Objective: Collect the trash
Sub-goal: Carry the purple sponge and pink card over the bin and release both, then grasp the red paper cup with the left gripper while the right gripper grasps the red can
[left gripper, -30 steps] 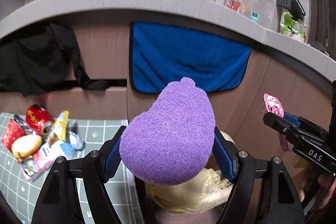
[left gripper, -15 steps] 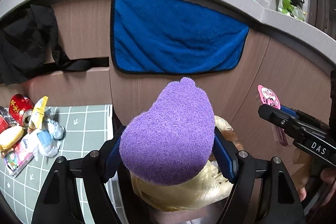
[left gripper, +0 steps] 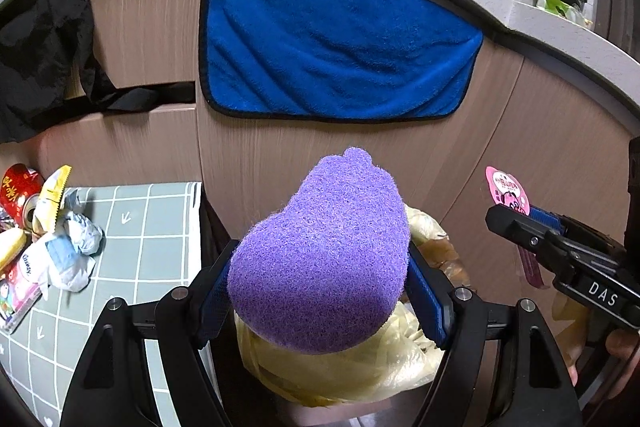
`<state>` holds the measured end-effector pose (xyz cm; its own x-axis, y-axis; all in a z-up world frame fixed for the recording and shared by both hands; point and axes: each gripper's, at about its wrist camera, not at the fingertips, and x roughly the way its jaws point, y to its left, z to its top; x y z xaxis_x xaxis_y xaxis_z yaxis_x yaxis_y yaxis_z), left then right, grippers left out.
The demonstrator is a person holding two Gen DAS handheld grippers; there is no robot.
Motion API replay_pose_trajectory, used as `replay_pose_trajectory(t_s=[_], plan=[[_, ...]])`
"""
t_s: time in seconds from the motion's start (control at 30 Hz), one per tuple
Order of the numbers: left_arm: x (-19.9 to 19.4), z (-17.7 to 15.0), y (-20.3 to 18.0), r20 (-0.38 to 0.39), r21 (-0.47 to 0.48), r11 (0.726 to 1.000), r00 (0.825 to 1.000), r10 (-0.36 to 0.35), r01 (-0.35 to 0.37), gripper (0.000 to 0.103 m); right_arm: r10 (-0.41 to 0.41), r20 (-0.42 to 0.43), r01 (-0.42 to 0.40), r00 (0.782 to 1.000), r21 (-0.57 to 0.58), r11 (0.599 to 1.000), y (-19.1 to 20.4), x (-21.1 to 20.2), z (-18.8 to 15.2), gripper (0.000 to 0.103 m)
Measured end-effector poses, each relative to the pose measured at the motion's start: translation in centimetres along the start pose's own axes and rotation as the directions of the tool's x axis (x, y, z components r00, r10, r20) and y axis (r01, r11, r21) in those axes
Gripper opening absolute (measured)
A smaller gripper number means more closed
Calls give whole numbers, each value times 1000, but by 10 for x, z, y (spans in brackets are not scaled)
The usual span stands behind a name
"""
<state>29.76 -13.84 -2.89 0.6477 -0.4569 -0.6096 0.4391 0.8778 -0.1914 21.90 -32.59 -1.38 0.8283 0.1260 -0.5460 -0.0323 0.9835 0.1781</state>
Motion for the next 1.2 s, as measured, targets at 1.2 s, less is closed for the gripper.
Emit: replay_pose_trajectory(t_s=[1.2], plan=[[-120, -19, 257, 58, -241, 933, 956, 288, -267, 92, 181, 25, -179, 983, -53, 982, 103, 44, 14, 57]])
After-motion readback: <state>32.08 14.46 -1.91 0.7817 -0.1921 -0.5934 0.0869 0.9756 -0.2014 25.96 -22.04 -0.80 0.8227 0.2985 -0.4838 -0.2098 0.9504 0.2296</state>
